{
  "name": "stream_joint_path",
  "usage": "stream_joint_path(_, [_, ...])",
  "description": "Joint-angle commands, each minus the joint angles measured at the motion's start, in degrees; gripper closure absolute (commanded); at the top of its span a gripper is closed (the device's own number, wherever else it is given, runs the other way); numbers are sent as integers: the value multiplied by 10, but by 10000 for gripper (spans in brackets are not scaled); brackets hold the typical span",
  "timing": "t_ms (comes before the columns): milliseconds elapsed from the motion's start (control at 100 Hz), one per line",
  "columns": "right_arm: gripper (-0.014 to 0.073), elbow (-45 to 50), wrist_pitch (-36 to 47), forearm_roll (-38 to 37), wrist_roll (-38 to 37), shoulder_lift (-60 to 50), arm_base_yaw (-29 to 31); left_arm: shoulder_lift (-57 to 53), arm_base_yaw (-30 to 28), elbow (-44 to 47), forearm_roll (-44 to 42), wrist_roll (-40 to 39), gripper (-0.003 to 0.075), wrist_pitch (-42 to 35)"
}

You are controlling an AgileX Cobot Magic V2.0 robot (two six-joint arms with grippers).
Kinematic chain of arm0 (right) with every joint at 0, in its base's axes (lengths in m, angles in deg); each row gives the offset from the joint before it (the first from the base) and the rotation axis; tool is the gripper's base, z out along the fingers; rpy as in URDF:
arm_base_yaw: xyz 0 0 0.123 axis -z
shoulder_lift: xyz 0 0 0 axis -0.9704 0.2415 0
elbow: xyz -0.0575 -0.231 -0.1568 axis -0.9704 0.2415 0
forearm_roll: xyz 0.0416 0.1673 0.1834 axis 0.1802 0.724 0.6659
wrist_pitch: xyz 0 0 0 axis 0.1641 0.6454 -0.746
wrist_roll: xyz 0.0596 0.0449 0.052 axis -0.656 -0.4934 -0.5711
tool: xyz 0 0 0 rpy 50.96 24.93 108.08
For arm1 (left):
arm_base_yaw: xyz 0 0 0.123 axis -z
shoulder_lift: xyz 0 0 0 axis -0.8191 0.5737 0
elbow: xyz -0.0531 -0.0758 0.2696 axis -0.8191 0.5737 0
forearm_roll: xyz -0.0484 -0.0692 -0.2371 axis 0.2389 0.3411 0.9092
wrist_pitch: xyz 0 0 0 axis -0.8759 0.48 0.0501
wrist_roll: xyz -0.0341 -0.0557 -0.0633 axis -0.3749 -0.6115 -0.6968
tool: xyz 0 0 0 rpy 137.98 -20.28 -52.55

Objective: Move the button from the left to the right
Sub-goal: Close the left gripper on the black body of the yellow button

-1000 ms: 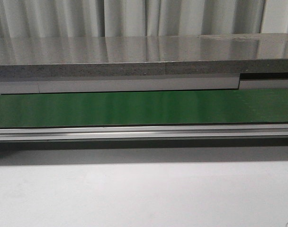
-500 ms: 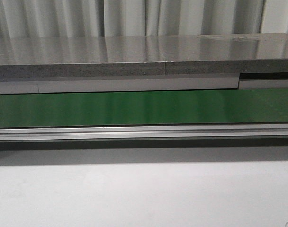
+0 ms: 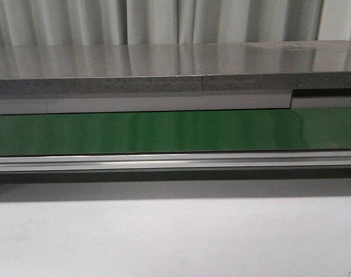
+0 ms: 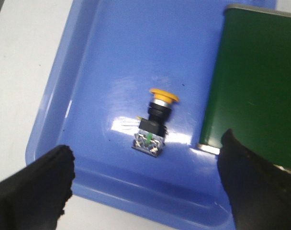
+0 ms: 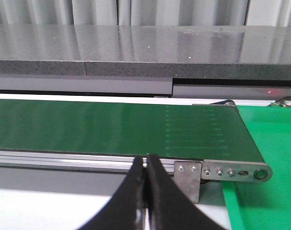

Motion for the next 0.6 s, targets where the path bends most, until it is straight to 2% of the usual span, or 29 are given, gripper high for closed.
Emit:
stream_joint_path(0, [661,-8,49,-4,1,-12,0,37,-13,-38,-4,11,139,-56])
stream_joint_path(220, [661,-8,49,-4,1,-12,0,131,-20,-74,-8,38,139,-71])
stream_joint_path(590, [661,-8,49,-4,1,-12,0,207,-22,-81,-5,64,139,-74])
